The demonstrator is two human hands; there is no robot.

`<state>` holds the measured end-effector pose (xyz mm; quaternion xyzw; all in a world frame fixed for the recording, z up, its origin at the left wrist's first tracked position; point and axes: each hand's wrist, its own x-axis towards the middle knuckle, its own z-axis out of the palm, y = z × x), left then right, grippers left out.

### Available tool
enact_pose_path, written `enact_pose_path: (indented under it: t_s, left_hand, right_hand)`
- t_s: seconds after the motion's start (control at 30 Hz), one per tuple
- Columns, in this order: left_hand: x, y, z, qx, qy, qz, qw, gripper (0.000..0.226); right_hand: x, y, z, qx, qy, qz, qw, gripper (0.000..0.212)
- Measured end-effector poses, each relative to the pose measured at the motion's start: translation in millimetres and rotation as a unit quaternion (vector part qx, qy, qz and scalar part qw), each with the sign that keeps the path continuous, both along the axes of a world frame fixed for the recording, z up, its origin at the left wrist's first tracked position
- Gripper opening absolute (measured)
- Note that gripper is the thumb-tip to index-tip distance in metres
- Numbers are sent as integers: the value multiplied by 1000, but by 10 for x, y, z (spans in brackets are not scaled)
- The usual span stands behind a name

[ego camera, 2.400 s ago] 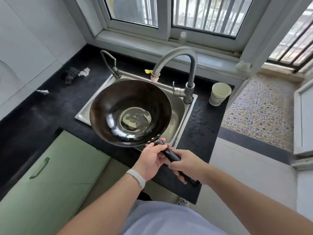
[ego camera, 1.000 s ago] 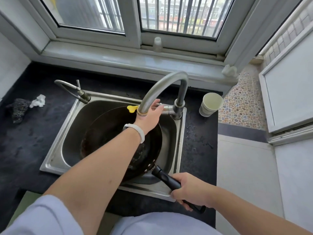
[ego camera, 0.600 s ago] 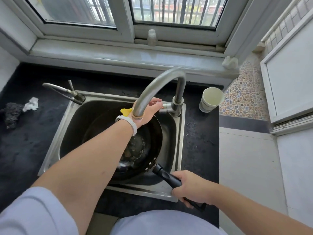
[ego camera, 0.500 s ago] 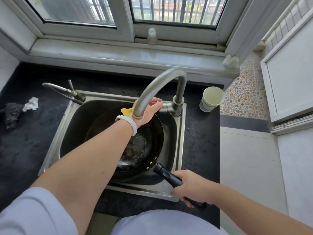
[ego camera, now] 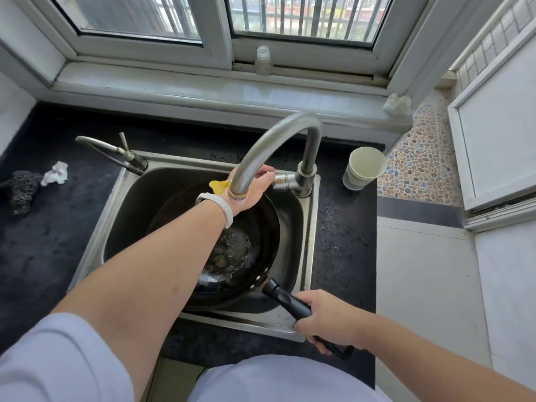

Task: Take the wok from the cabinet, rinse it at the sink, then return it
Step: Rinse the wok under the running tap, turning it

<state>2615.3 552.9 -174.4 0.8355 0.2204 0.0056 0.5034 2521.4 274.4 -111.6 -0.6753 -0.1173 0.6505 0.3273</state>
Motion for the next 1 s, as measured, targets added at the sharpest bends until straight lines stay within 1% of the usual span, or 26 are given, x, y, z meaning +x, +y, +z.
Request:
enact_pose_path:
  t_s: [0.23, 0.33, 0.43, 0.53, 0.63, 0.73, 0.8, 0.9, 1.0]
  left_hand:
    - [-13, 28, -4, -11, 2, -9, 1000, 16]
    - [-18, 25, -3, -22, 1, -4, 1000, 23]
    - [-20, 32, -9, -21, 3, -2, 1000, 33]
    - [-26, 34, 1, -33, 3, -1, 999, 37]
    - [-38, 37, 11, -35, 1, -5, 999, 32]
    - [-49, 46, 22, -27, -1, -8, 1000, 36]
    - [-52, 49, 30, -25, 0, -12, 1000, 34]
    - [-53, 53, 28, -32, 1, -9, 999, 21]
    - [-54, 53, 28, -25, 3, -8, 1000, 24]
  right_hand:
    - [26, -28, 7, 3, 5, -4, 1000, 24]
    - [27, -39, -7, 3, 7, -7, 1000, 28]
    - [25, -44, -23, 5, 5, -9, 1000, 22]
    - [24, -43, -39, 7, 3, -10, 1000, 17]
    - [27, -46, -43, 8, 5, -10, 1000, 18]
    - [38, -50, -46, 7, 5, -12, 1000, 26]
    - [43, -49, -50, 9, 5, -12, 1000, 25]
    - [49, -46, -59, 10, 3, -11, 1000, 22]
    - [51, -43, -63, 10, 3, -8, 1000, 20]
